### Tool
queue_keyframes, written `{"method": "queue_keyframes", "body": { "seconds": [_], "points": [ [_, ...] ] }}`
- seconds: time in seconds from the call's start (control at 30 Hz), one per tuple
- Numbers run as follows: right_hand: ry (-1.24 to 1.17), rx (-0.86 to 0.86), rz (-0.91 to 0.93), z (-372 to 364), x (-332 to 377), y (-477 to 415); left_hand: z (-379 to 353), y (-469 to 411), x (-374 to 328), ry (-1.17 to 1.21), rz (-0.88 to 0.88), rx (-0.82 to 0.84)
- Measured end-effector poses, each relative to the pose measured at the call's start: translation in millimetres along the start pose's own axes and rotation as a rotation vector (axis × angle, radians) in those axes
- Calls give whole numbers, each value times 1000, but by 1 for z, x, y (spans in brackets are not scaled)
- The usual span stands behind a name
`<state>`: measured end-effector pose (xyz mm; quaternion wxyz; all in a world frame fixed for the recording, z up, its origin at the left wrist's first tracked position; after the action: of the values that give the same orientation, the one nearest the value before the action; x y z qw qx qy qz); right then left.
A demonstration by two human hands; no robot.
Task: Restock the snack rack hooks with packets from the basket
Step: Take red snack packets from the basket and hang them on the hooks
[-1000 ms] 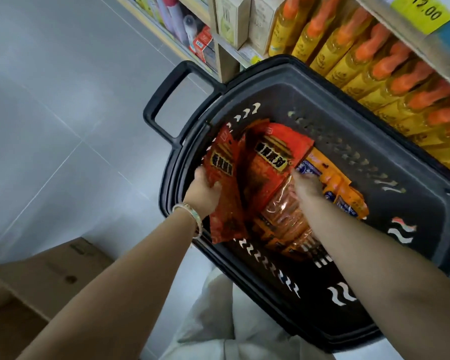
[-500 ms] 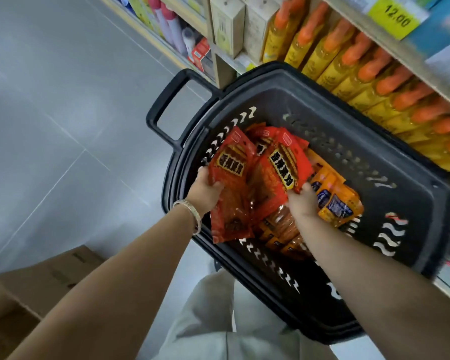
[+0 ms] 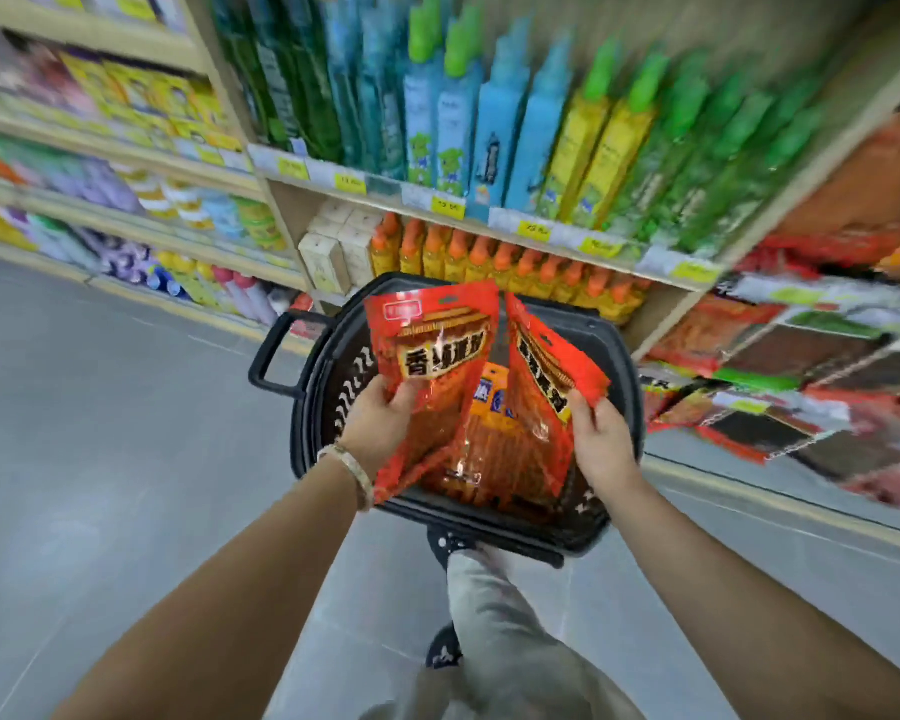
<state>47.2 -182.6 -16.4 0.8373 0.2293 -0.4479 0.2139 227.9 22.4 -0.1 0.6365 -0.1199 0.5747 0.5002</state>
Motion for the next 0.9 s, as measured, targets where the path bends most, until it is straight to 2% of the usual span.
{"method": "queue_keyframes", "body": {
  "seconds": [0.07,0.23,0.43,0.6,0.9],
  "points": [
    [-15,-136,87,47,16,22,-7,22,-33,-27,-70,4],
    [-49,-405,138,169,28,61,-53,67,-132,-145,-350,44],
    [40,-590,281,311,40,85,-138,119,-244,-137,-667,153],
    [29,-668,316,430,38,83,-210,143,-318,-34,-754,68],
    [-50,-795,384,615,69,54,-320,183,-431,224,-787,-13]
  ]
}}
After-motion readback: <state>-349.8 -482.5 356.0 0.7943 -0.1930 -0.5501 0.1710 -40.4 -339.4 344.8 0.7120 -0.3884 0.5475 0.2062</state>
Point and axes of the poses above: each hand's wrist, its own y-axis away from the middle knuckle, its own z-axis out of the back of the hand, x = y × z, the point moved 7 cm from there along -y, towards the middle knuckle, and after that the axes turned 2 degrees about x, right-handed, at the moved point
